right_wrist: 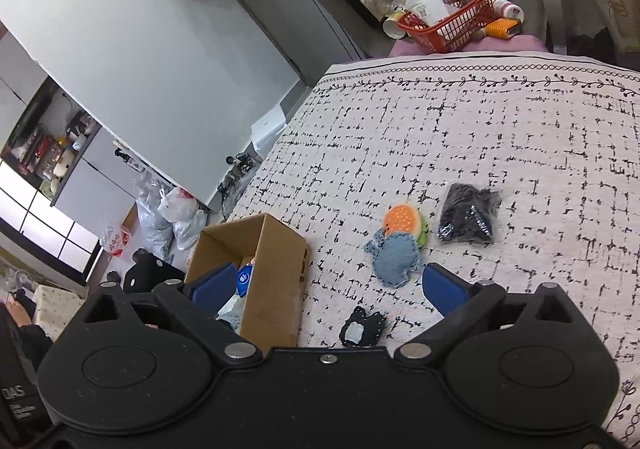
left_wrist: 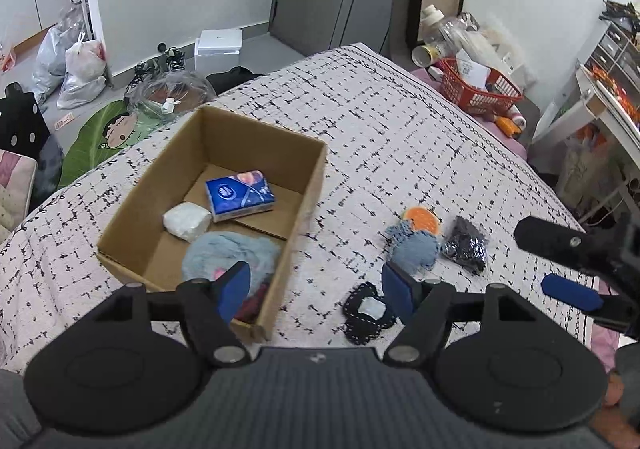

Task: Organize soft objects
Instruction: 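Withdraw both tools from the box toward the remaining toys, then grasp the black felt plush with the left gripper while the right gripper grasps the black bag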

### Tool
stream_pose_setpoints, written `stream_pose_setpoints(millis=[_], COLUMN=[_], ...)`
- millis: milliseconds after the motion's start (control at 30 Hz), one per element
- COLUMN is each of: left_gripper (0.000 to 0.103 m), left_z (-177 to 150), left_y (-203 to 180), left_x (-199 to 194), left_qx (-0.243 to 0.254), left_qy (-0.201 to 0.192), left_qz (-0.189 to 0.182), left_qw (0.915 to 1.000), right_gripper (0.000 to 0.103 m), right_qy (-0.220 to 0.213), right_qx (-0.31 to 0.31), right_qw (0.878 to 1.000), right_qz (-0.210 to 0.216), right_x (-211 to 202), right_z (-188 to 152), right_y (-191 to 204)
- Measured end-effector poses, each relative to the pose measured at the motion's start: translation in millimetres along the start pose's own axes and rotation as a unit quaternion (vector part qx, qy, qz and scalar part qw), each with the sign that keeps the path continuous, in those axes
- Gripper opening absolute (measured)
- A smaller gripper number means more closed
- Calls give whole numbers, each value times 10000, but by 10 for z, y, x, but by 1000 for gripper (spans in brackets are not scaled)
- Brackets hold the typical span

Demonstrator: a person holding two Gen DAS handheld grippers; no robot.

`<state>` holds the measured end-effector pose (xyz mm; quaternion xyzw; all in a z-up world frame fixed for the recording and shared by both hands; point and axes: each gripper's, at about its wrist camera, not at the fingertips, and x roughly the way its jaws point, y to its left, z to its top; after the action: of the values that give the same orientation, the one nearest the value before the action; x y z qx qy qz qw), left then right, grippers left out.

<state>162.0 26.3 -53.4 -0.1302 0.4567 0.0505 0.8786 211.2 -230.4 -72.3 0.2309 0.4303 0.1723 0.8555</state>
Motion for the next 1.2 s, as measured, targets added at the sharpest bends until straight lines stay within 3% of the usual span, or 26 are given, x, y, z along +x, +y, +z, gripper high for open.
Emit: stream_pose_setpoints(millis=[767,1000,1200], left_gripper=[71,71,71], left_z=[-311,-383,-444], left_y=[-660,-721,-712], left_x=[520,763,1006], left_qx=[-35,-125,-341], left_qy=[218,327,475], left_qz=[167,290,421], left_qw=[9996,9990,9974], right_gripper=[103,103,103], right_qy=[-29,41,305], right_qx=[285,-156,-62], right_qw=[9993,9986,9978], right_qz=[-230,-506,-582], right_x=[-7,94,357], right_z=[254,368,409], right_y=[-719,-806,-904])
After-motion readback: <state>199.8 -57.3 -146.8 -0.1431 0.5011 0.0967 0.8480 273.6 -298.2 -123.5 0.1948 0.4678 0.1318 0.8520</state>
